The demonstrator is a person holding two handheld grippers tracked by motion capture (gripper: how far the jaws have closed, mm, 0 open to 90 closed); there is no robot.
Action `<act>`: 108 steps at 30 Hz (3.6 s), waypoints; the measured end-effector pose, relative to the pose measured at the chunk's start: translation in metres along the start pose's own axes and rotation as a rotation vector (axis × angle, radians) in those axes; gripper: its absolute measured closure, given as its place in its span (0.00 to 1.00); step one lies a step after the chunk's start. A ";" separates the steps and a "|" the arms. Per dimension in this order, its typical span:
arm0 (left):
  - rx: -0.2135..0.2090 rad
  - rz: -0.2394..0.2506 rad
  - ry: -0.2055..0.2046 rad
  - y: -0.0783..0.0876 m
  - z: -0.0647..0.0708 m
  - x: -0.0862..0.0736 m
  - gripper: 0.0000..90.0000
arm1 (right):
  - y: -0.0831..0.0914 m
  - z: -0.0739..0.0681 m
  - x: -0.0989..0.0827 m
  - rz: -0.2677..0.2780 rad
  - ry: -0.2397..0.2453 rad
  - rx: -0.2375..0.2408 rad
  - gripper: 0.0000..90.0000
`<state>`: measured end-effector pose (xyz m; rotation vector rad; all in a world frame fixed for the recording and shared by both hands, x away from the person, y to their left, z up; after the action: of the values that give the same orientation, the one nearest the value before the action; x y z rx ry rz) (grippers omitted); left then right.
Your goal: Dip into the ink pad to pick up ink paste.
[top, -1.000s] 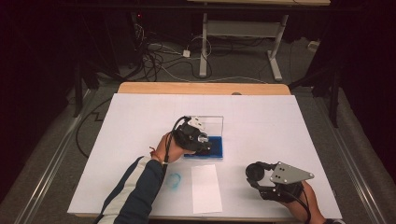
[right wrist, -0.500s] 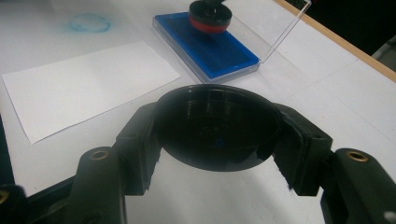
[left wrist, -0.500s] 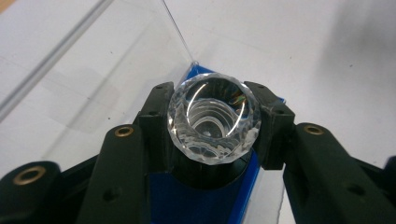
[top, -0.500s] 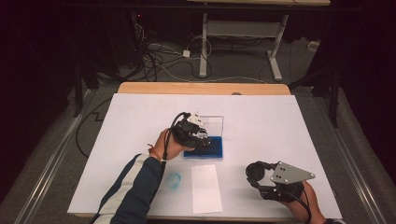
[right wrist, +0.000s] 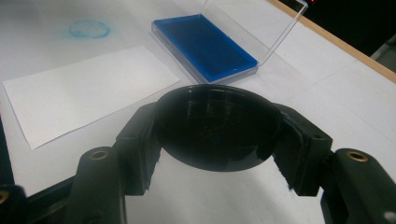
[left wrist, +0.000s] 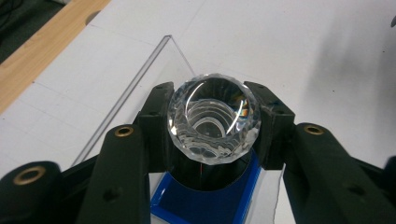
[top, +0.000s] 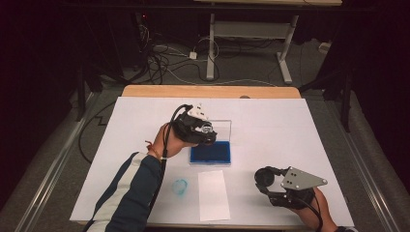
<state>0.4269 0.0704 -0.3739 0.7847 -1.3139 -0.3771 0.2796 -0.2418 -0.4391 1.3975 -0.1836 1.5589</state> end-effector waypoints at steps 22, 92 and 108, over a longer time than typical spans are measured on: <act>-0.052 -0.003 0.062 -0.030 -0.009 -0.017 0.60 | 0.001 0.000 0.000 0.007 0.006 0.022 0.42; -0.079 -0.021 0.112 -0.062 -0.010 -0.041 0.60 | -0.004 -0.004 -0.002 -0.038 0.028 0.015 0.42; -0.054 -0.005 0.076 -0.042 -0.005 -0.030 0.60 | -0.003 -0.002 -0.002 -0.032 0.018 0.012 0.42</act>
<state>0.4316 0.0626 -0.4252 0.7505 -1.2261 -0.3815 0.2801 -0.2396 -0.4426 1.3889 -0.1406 1.5484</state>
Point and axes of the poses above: each handheld gripper's, and its own axes: y roughly backward along the jaws, x roughly out of its top, z roughly to its right, the point moved 1 cm from there along -y, roughly forward along the jaws, and after that the axes turned 10 degrees about -x, right-handed, at the moved point
